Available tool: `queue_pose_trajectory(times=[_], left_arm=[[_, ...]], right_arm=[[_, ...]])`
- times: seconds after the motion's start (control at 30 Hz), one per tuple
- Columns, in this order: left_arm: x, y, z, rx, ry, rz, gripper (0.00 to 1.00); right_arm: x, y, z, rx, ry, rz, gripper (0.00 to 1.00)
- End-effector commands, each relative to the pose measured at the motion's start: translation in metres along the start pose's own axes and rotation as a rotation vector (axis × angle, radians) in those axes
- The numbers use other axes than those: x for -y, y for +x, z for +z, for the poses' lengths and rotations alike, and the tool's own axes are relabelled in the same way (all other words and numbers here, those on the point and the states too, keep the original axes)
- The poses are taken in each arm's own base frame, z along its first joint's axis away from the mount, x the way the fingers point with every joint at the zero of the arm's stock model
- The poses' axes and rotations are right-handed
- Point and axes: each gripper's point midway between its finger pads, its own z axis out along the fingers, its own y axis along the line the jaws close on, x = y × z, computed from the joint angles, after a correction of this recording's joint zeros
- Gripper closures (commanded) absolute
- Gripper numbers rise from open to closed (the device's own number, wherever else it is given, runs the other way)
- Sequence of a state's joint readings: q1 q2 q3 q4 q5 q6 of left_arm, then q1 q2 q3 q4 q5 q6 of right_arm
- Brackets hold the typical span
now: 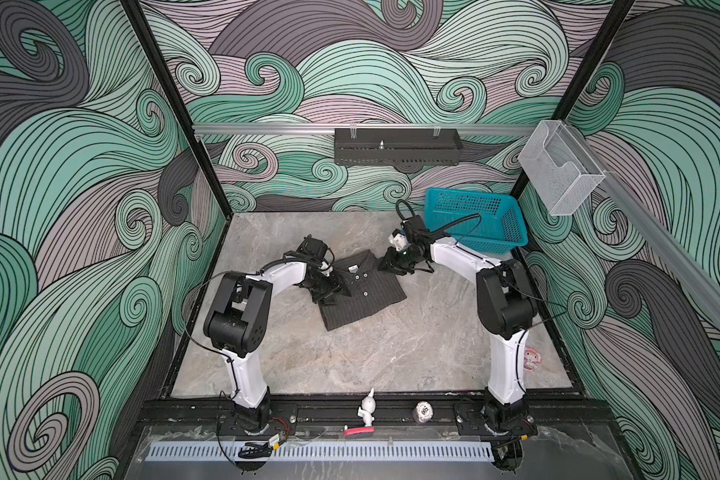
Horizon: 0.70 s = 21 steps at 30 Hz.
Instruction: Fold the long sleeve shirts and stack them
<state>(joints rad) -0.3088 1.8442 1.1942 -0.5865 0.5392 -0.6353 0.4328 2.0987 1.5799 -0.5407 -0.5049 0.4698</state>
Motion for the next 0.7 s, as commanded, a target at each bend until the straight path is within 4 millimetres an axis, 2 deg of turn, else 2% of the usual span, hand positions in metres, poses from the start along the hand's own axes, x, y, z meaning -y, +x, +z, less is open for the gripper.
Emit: queue_pose_trajectory(times=[0.0,0.23,0.4,0.5,0.6,0.67], left_arm=[[-0.033,0.003,-0.006,-0.016,-0.097,-0.018,0.42],[-0.086,-0.004,-0.012,-0.041,-0.221,-0.062,0.38],[-0.099,-0.022,-0.022,-0.015,-0.228,-0.101,0.38],[-0.092,-0.032,-0.040,0.030,-0.218,-0.079,0.35],[-0.069,-0.031,-0.066,0.091,-0.216,-0.003,0.31],[-0.050,-0.021,-0.085,0.143,-0.269,0.075,0.26]], right_arm=[[-0.001,0.027,0.019,-0.102,0.030,-0.033,0.72],[0.014,0.082,0.056,-0.207,0.125,-0.012,0.74],[0.005,0.107,0.070,-0.228,0.136,-0.007,0.76],[-0.009,0.101,0.063,-0.181,0.099,-0.014,0.73],[-0.033,0.079,0.036,-0.085,0.078,-0.067,0.58],[-0.044,0.064,0.011,-0.010,0.081,-0.092,0.50]])
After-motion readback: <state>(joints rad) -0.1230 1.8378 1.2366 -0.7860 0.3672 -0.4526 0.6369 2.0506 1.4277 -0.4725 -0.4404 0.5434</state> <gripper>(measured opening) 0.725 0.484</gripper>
